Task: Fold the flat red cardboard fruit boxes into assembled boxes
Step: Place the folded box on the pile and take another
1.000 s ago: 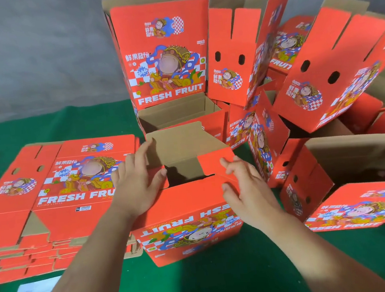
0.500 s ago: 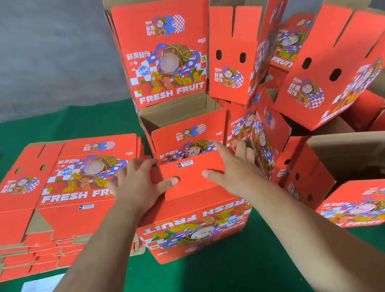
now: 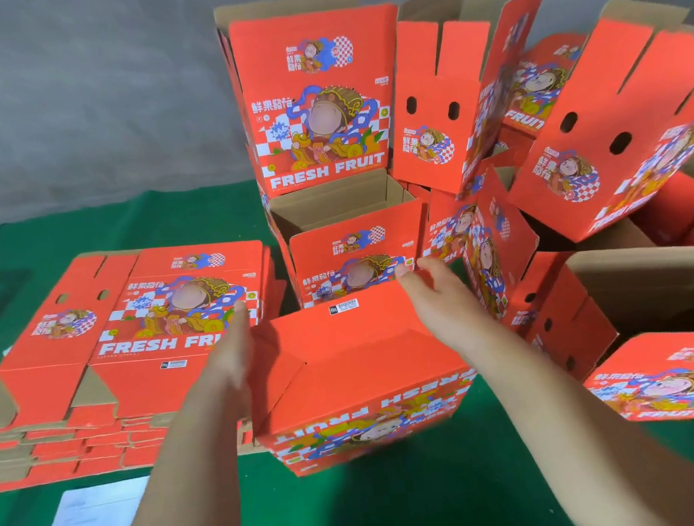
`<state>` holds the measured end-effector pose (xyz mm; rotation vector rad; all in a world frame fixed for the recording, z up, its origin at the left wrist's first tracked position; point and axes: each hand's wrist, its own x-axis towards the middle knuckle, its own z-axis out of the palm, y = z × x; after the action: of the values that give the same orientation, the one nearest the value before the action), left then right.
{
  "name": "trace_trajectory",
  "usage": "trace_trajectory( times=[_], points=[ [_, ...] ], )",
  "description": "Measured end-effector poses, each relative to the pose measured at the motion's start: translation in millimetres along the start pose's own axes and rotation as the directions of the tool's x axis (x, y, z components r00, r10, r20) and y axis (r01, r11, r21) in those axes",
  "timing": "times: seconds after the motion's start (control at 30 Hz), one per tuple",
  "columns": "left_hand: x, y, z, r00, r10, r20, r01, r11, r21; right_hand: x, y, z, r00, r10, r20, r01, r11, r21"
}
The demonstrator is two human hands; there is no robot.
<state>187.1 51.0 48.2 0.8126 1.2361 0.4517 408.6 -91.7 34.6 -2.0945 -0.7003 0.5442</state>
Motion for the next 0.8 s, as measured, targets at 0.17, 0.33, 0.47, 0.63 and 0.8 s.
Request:
trace_trajectory(
  times=[0.17, 0.33, 0.47, 0.63, 0.8],
  points=[
    [-40.9, 9.4, 13.2, 0.971, 0.236, -0.042, -0.236, 0.972, 0.018, -11.9, -18.9, -21.6, 0.955, -0.150, -0.257, 0.159, 0.987, 0.014],
    [-84.4, 36.7, 20.9, 0.847, 0.531, -0.020, -0.531, 0.846, -0.041, -15.9, -42.1, -43.3, 0.853, -0.157, -0.499, 0.295, 0.931, 0.213],
    [-97.2, 49.0, 30.6, 0.626, 0.771, 0.115, -0.761, 0.637, -0.125, -26.4, -45.7, -36.2, 0.694, -0.106, -0.713, 0.503, 0.779, 0.374],
    [-84.9, 62.9, 24.6, 0.259, 0.921, 0.292, -0.956, 0.288, -0.061, -16.9, -45.8, -35.7, 0.644, -0.188, -0.742, 0.674, 0.598, 0.434],
    [-38.6, 92.4, 27.6, 0.614, 0.716, 0.333, -0.753, 0.657, -0.024, 20.0, -60.0, -43.8, 0.567, -0.385, -0.728, 0.749, 0.609, 0.261]
  ],
)
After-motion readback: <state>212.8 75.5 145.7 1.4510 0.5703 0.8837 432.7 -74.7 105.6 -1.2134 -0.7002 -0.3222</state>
